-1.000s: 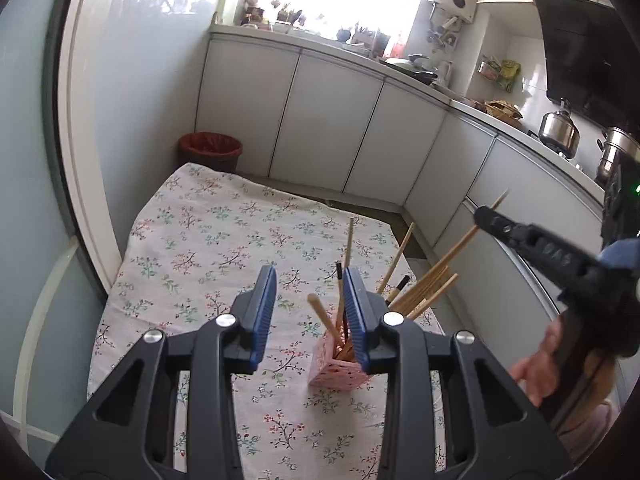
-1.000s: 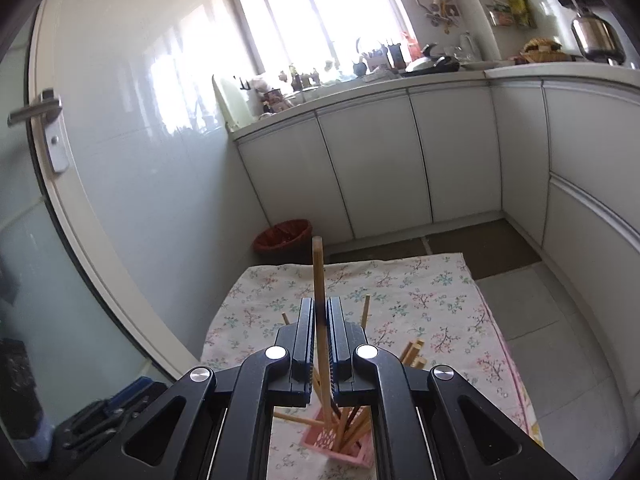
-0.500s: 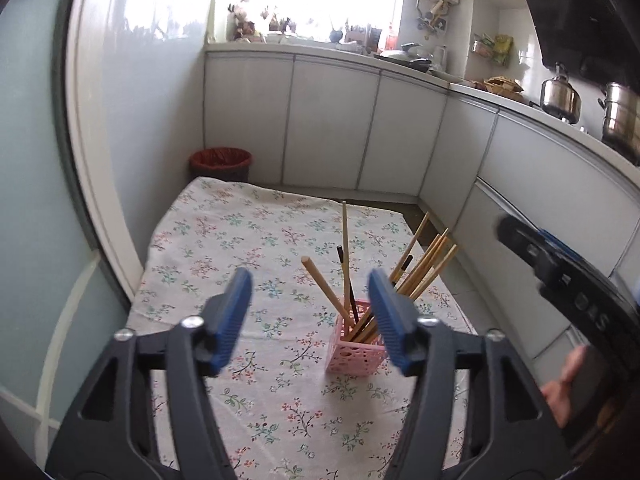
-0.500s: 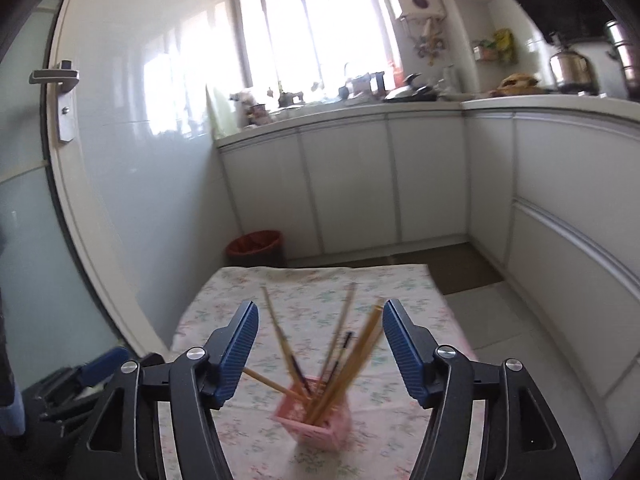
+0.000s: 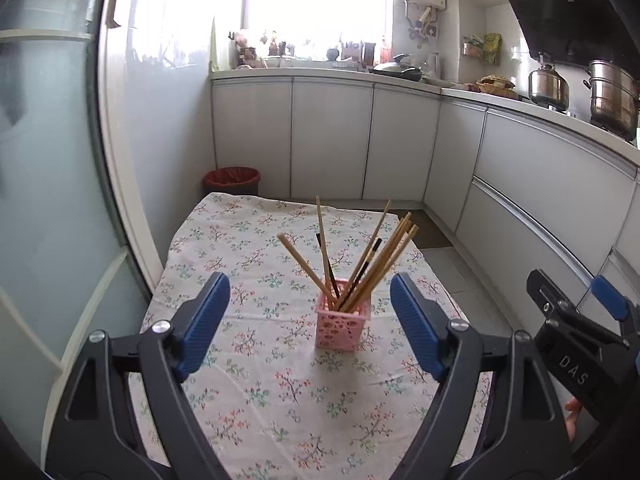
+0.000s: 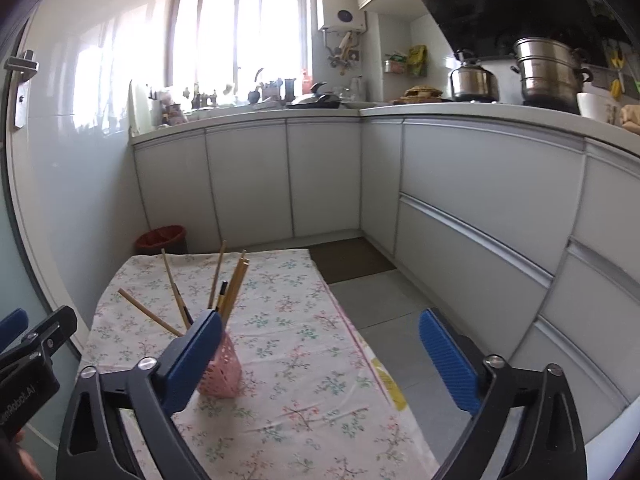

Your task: Organize utensils

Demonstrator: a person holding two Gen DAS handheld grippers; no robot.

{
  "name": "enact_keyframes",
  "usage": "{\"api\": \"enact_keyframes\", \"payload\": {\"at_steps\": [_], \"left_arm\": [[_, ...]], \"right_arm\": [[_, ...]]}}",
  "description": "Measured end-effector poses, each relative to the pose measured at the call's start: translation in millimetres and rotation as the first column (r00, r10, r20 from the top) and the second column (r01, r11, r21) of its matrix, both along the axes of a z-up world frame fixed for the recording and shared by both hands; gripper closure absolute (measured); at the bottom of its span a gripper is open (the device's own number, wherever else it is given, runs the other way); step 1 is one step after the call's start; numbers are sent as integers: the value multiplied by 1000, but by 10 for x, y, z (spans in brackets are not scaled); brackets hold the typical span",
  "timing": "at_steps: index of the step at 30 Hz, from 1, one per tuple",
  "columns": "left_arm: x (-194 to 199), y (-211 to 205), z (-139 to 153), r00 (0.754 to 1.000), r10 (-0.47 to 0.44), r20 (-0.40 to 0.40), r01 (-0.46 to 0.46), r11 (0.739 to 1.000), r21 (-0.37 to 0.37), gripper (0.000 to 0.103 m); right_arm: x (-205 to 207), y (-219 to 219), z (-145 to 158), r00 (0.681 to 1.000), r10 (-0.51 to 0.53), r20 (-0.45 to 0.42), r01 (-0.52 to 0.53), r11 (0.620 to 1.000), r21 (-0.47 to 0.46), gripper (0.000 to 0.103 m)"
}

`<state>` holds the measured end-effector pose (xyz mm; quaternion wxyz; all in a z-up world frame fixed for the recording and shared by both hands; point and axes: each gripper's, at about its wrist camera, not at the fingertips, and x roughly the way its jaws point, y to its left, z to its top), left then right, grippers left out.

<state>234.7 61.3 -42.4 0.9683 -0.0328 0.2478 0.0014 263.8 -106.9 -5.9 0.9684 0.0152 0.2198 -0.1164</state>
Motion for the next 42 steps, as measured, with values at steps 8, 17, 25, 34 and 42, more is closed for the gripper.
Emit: {"api": "enact_keyframes", "payload": {"at_steps": [8, 17, 25, 34, 42], "left_arm": [[-263, -84, 60, 998, 56, 21, -56, 998, 18, 5], [-447, -136, 186, 998, 48, 49, -49, 999, 21, 1], [-499, -91, 165, 999, 27, 38, -25, 998, -58, 1], [-507, -188, 139, 999, 48, -13, -47, 999, 13, 1], [-530, -117, 204, 996, 89, -4, -89, 996, 10, 1]], "right_arm": [[-397, -140, 120, 998, -57, -15, 58, 997, 44, 0], [-679, -130, 228, 998, -63, -24, 64, 996, 62, 0], [-771, -109, 305, 998, -58, -22, 59, 996, 61, 0], [-792, -105, 310, 999, -47, -25, 49, 997, 60, 0], [-787, -123, 286, 998, -46, -36, 48, 997, 66, 0]]}}
